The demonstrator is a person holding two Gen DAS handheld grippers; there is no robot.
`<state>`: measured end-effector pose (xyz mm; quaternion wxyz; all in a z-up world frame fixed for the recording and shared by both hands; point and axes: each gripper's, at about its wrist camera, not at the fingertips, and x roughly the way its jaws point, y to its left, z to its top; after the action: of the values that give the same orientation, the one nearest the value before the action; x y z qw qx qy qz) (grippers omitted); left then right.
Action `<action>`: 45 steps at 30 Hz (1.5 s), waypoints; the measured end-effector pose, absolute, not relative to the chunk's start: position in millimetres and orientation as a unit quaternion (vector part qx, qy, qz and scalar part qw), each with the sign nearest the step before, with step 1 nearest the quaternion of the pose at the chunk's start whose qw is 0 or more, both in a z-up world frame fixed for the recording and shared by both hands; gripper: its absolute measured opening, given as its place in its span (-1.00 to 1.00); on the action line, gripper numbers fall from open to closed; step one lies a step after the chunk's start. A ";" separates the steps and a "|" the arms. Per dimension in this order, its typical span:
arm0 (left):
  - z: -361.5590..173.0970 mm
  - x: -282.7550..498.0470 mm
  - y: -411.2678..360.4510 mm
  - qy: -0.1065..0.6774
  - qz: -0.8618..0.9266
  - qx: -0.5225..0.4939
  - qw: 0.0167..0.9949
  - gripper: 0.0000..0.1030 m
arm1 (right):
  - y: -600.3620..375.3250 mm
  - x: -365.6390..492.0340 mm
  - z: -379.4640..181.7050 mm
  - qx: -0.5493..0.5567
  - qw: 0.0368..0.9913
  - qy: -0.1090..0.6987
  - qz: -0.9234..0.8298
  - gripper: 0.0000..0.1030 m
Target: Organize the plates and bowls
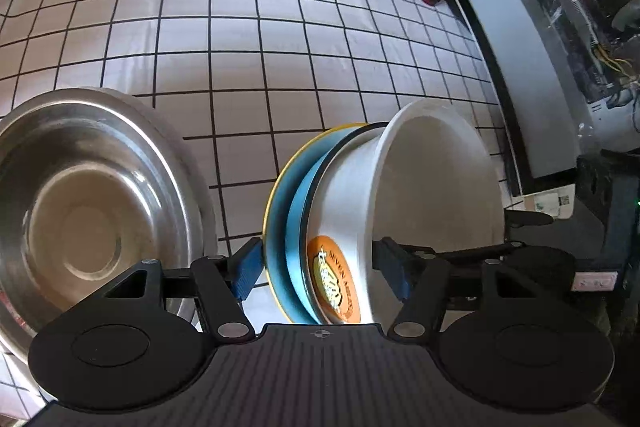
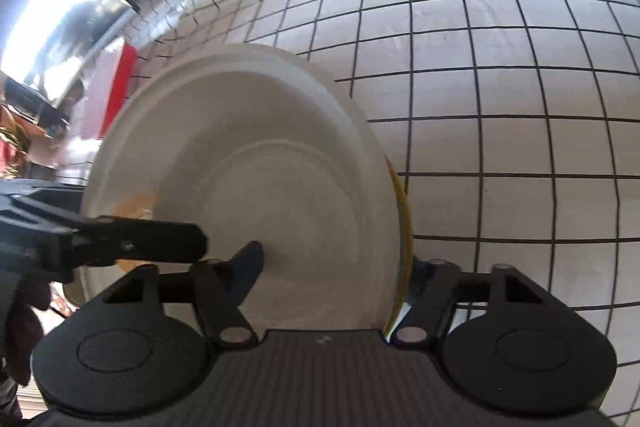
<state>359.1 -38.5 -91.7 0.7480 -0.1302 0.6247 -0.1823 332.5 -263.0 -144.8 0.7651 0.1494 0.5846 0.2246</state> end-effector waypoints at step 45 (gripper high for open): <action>-91.8 381.7 -42.8 0.678 -0.156 -0.132 0.706 0.33 | -278.4 312.8 -85.6 0.142 0.820 0.518 0.198 0.27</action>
<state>381.7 -42.8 -91.8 0.7065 -0.1320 0.6776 -0.1560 312.8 -278.4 -85.6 0.8198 0.1421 0.5180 0.1985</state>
